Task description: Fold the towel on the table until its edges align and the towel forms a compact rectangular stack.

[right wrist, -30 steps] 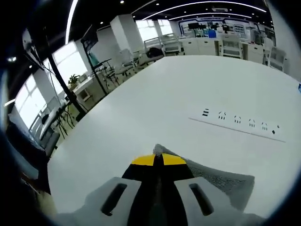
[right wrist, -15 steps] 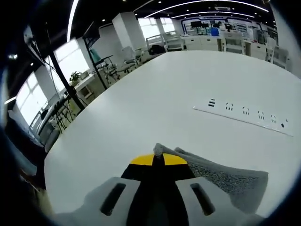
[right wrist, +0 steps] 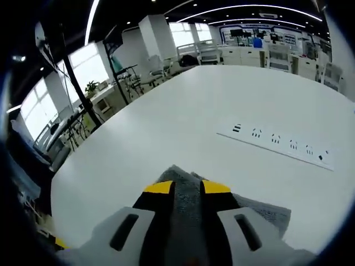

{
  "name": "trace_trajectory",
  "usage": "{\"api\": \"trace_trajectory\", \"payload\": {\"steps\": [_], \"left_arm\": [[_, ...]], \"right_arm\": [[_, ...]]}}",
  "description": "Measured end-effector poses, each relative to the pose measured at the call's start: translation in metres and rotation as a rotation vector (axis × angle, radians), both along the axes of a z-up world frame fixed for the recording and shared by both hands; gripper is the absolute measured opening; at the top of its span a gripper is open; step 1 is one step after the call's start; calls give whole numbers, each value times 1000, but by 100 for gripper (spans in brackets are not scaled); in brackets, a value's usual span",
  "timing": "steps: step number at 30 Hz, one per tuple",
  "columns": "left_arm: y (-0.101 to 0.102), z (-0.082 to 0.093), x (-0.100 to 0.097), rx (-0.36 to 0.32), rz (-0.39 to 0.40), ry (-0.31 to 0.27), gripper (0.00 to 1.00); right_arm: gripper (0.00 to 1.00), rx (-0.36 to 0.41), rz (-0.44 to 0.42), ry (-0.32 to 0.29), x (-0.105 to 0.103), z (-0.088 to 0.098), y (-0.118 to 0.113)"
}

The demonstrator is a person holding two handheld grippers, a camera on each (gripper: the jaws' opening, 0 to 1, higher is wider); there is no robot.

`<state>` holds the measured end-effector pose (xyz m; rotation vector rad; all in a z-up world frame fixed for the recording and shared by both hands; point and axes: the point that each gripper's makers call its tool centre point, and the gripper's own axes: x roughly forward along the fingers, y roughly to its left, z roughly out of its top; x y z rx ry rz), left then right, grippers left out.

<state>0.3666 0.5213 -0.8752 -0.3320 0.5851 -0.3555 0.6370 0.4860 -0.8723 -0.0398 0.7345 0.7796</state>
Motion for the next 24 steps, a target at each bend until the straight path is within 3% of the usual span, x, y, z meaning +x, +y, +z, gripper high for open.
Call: {"api": "trace_trajectory", "payload": {"steps": [10,14,17,24], "left_arm": [[16,6,55,46,-22,-28,33],[22,5,75,97,-16,-41,47],[24,6,85,111,-15,-48,57],[26,-1,96,127,-52,-36,56]], "right_arm": [[43,-97,-28,-60,2,0,-51],[51,-98,-46,-44,0,-4,-66],[52,-104,-57,-36,-3,-8,-75],[52,-110,-81,1,-14,-21,-93]]}}
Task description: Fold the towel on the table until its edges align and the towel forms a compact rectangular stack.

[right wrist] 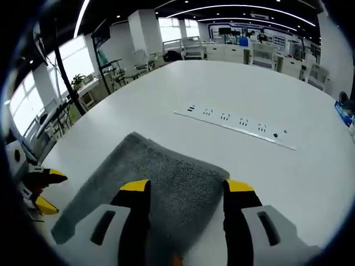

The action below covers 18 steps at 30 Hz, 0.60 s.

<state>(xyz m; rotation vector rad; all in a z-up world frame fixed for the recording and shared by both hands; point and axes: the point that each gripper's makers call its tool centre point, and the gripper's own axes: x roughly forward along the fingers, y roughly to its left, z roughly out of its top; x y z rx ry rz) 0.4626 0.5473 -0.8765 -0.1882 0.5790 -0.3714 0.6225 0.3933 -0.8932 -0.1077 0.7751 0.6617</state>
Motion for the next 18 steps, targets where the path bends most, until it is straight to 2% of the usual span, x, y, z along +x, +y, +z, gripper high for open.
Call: {"api": "trace_trajectory", "payload": {"steps": [11,18], "left_arm": [[16,-11,9,56,3,35,51],[16,-23,9,77,-4,77,42]], "right_arm": [[50,14,-39,43,-29,-14,-18],[46,33,-46,61,-50,-19,-22]]}}
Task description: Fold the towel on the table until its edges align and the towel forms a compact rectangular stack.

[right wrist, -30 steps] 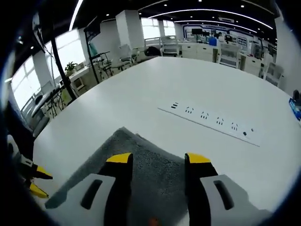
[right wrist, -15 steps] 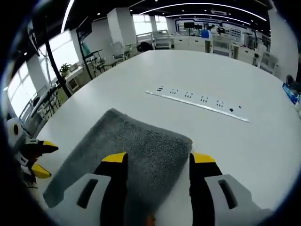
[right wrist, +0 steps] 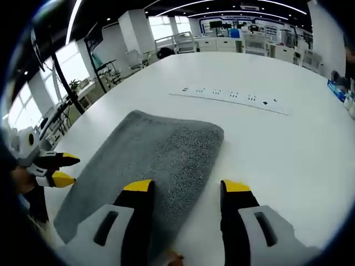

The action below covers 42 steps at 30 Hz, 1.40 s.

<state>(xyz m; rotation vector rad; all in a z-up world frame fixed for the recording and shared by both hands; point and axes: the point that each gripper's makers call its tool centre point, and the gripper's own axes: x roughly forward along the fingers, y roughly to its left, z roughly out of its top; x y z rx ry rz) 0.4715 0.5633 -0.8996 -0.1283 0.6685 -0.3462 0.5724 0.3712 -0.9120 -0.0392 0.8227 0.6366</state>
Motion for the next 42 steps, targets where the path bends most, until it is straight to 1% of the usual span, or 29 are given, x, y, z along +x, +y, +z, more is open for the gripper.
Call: {"api": "trace_trajectory", "payload": {"steps": [4,8,10,14,19,21,24,26,28,31,33,38,40,41,42], "left_arm": [[-8,-3,-2,1,-22,8,38],[-16,-9,-4,6,-47,24,31],[-18,-10,-3,22,-56,19,27],[-25,-10,-4,28,-71,14,23],[-28,-10,-4,28,-85,11,18],[-31,-10,-5,25,-103,12,15],[-36,-10,-6,39,-126,4,10],[-37,-10,-6,47,-130,0,9],[-40,-10,-5,31,-128,1,7],[-45,-11,-3,23,-140,-1,7],[-50,-11,-2,0,-148,3,7],[-71,-12,-3,-19,-185,3,7],[-83,-12,-5,-22,-217,-2,6],[-89,-12,-7,-16,-240,-9,6],[-91,-12,-8,-16,-243,-10,6]], "right_arm": [[44,1,2,-6,-7,-2,-3],[42,7,-4,-20,-9,-7,-2],[39,9,-4,-23,-12,-8,-2],[35,13,2,-28,-23,-6,0],[25,28,-22,-60,-35,-6,-1],[23,44,-32,-68,-35,-4,1],[20,42,-22,-73,-34,-3,1],[19,34,-6,-82,-34,-3,1],[16,34,1,-86,-37,-2,0],[15,32,0,-93,-39,-2,-9],[15,38,-10,-94,-41,-2,-16],[15,44,-34,-95,-43,-4,-38],[15,42,-51,-92,-43,-4,-49],[15,36,-52,-95,-43,-4,-53],[15,23,-49,-101,-44,-4,-59]]}}
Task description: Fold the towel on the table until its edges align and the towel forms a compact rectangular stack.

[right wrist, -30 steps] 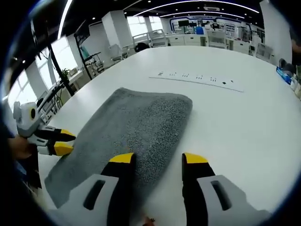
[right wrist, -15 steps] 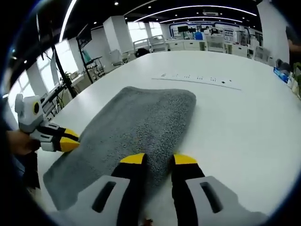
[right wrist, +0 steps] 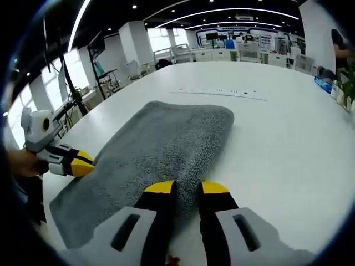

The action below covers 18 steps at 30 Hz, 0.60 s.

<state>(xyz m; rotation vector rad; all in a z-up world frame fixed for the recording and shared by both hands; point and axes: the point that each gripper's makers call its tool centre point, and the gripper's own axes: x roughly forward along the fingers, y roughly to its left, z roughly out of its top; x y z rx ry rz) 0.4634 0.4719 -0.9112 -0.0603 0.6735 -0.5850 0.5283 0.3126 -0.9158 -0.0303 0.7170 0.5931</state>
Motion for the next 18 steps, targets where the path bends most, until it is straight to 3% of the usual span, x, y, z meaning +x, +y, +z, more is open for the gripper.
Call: {"api": "trace_trajectory", "payload": {"steps": [8,13,18], "left_arm": [[-38,1,-14,3,-61,-5,6],[-48,0,-17,-7,-89,-8,6],[-49,0,-18,10,-94,-10,6]], "right_arm": [[14,-14,-48,-9,-12,1,-33],[15,-5,-76,-6,-18,2,-46],[15,-34,-71,-19,-20,4,-43]]}}
